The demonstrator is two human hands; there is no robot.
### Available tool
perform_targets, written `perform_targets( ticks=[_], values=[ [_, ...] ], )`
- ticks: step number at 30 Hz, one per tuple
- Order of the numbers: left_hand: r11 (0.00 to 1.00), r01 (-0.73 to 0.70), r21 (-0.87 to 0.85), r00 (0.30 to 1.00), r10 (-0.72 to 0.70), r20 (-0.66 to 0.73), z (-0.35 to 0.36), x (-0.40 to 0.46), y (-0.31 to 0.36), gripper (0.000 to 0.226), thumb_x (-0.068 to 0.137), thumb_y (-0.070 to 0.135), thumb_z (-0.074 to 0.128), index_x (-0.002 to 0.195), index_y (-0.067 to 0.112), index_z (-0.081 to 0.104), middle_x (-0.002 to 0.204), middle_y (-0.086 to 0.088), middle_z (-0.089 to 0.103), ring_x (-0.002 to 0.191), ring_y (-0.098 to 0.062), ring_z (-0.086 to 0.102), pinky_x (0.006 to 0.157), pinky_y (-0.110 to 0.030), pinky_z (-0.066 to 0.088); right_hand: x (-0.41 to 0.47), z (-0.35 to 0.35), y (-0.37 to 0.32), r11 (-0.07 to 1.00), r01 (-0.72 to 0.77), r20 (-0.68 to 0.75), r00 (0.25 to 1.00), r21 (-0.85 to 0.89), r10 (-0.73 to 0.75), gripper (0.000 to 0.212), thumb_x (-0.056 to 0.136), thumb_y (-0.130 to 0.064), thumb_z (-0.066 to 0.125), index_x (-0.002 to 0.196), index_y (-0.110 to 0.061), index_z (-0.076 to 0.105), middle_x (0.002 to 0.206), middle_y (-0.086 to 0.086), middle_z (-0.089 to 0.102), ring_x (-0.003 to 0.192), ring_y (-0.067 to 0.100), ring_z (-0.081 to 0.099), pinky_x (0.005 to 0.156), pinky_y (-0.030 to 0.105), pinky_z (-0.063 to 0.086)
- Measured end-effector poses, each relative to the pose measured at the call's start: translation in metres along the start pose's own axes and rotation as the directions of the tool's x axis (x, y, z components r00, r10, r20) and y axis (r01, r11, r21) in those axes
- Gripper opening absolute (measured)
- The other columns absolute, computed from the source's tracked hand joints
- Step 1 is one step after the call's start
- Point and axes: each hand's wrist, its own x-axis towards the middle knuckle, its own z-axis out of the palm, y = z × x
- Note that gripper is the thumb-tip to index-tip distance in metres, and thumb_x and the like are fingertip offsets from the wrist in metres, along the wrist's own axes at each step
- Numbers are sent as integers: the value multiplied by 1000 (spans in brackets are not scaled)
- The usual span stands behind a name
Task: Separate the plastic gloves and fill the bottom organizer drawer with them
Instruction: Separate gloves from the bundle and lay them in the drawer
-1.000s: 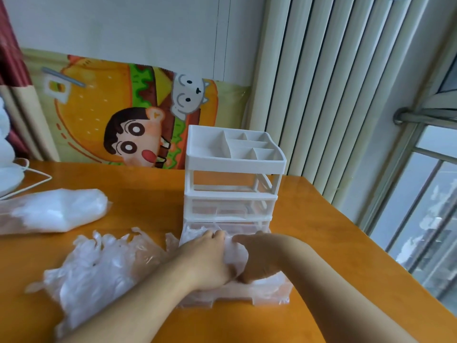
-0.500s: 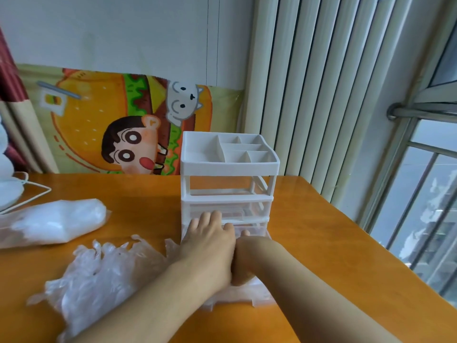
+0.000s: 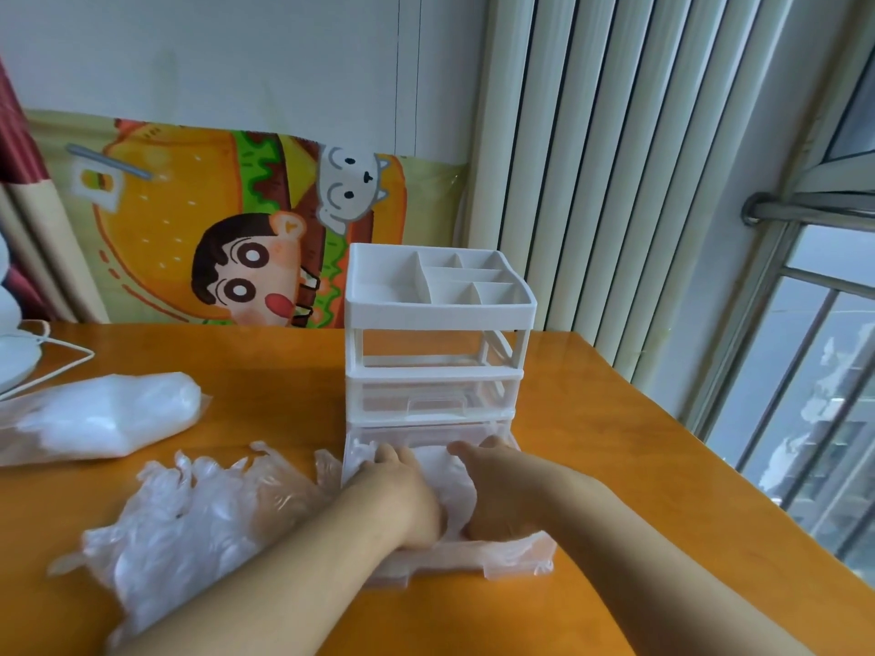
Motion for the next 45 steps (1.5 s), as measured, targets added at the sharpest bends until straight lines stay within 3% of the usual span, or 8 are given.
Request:
perform_targets(
  ticks=[6,11,16,19,24,28,39,45],
  values=[
    [999,-9,-46,1000,8,-14,-5,-2,-2,83,98,28,52,162,9,3,166,-24,8,143,-40,40,105,-42,50,-14,-16,1,970,36,-23,999,-239,-43,78,88,-22,82,154,-19,42,146,6,47,130,25,52,99,34,54],
    [991,-34,-128,998,25,-66,-7,-11,-4,75,95,26,53,157,11,14,161,-18,22,134,-37,47,94,-38,51,-6,-19,-10,945,41,98,995,-325,-10,60,93,-14,74,147,-12,49,128,8,60,96,20,61,63,21,45],
    [992,-61,-114,998,57,-37,-19,-27,-10,81,102,17,49,162,3,-2,169,-20,13,147,-40,36,115,-49,37,-5,-23,-21,941,37,126,992,-336,6,73,95,-19,73,157,-13,36,145,8,48,111,23,60,76,25,49],
    [986,-111,-128,992,102,-78,-34,-40,-15,74,100,7,44,164,4,6,157,-20,40,134,-40,51,94,-46,45,-12,-28,-18,946,24,99,995,-322,8,69,93,-29,76,153,-13,47,144,5,57,120,23,65,90,29,58],
    [945,-255,-206,950,205,-236,-50,-60,-37,42,92,-1,45,131,11,55,95,-9,58,79,-25,59,59,-33,46,-34,-40,-10,981,-3,-24,1000,-192,-2,79,98,-34,73,164,-24,32,165,-2,43,148,22,46,119,36,43],
    [814,-409,-411,859,191,-475,-52,-65,-79,34,98,8,49,121,28,64,114,5,64,101,-16,64,89,-37,59,-32,-40,-3,999,34,-180,983,-29,-39,62,100,-7,57,154,-34,47,158,-7,52,136,16,59,112,37,52],
    [679,-524,-515,698,-4,-716,-1,-77,-180,34,97,8,62,88,40,71,92,27,70,93,5,65,80,-21,56,-19,-22,3,864,227,-563,823,450,77,48,89,19,51,92,-17,83,86,-8,81,86,1,76,76,17,58],
    [853,-342,-394,876,138,-462,23,-76,-199,39,75,74,69,107,53,65,100,29,60,92,5,57,82,-22,52,-36,-21,-48,709,368,-647,745,602,163,47,76,22,44,67,-14,73,69,6,74,62,12,64,56,21,43]
  ],
)
